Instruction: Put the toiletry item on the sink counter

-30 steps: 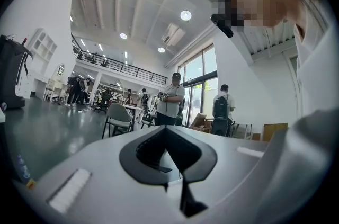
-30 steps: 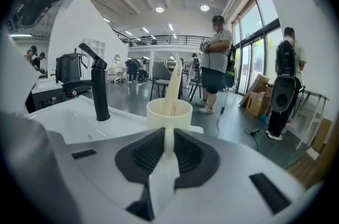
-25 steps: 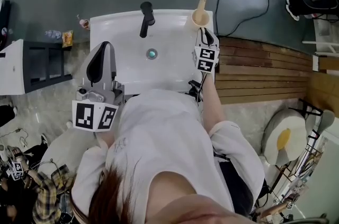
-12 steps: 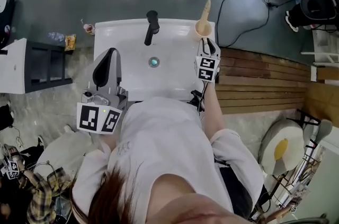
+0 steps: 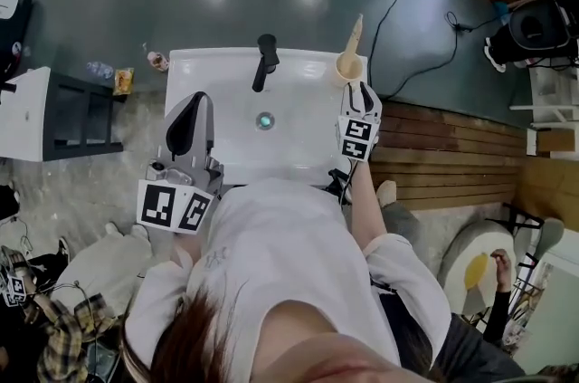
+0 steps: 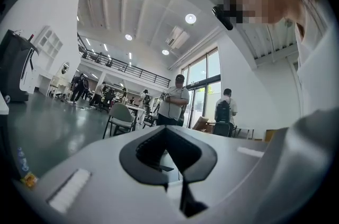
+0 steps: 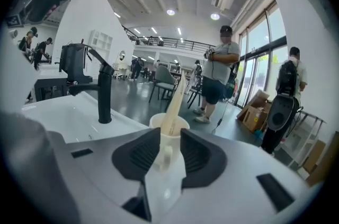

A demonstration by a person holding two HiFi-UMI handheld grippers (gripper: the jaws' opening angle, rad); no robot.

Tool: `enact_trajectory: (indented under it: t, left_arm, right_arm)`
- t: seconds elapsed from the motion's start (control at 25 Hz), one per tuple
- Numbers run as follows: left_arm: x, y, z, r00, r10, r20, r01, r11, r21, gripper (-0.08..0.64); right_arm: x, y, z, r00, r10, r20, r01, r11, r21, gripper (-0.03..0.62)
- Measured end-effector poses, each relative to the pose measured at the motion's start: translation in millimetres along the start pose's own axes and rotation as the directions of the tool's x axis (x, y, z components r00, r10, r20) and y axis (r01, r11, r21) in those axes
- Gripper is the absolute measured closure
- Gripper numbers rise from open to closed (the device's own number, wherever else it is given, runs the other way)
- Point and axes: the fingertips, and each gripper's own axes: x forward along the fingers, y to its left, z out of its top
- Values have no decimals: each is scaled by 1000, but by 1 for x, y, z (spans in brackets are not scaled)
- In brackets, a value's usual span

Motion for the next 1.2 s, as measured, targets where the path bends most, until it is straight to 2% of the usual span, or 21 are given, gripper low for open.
enact_trajectory:
  t: [0.2,0.28,0.44,0.6,0.88,1.2]
  left_arm:
    - [-2,3,2,1000,3,16,-2,1000,-9,575]
    - [-3,3,2,1000,1,21,-1,1000,-13,575]
    - [-6,4,2,1000,-1,29,1,1000,-19,575]
    - [-11,4,3,999,1,36,0,1000,-22,575]
    - [-16,2,5,999,-11,45,12,1000,-25,575]
    - [-20,-6,1,999,-44,31,45,999,-29,575]
  right_arm:
    - [-23,-2,44,993,2,118,-9,998,54,500]
    - [-34,-1,61,988,13,157,-26,996,80,522]
    - [-57,6,100,972,53,230,-84,988,128,565]
    - [-81,16,137,952,110,286,-162,973,163,578]
    - [-128,22,197,906,152,395,-237,956,174,583]
    - [-187,29,233,873,160,460,-265,949,172,583]
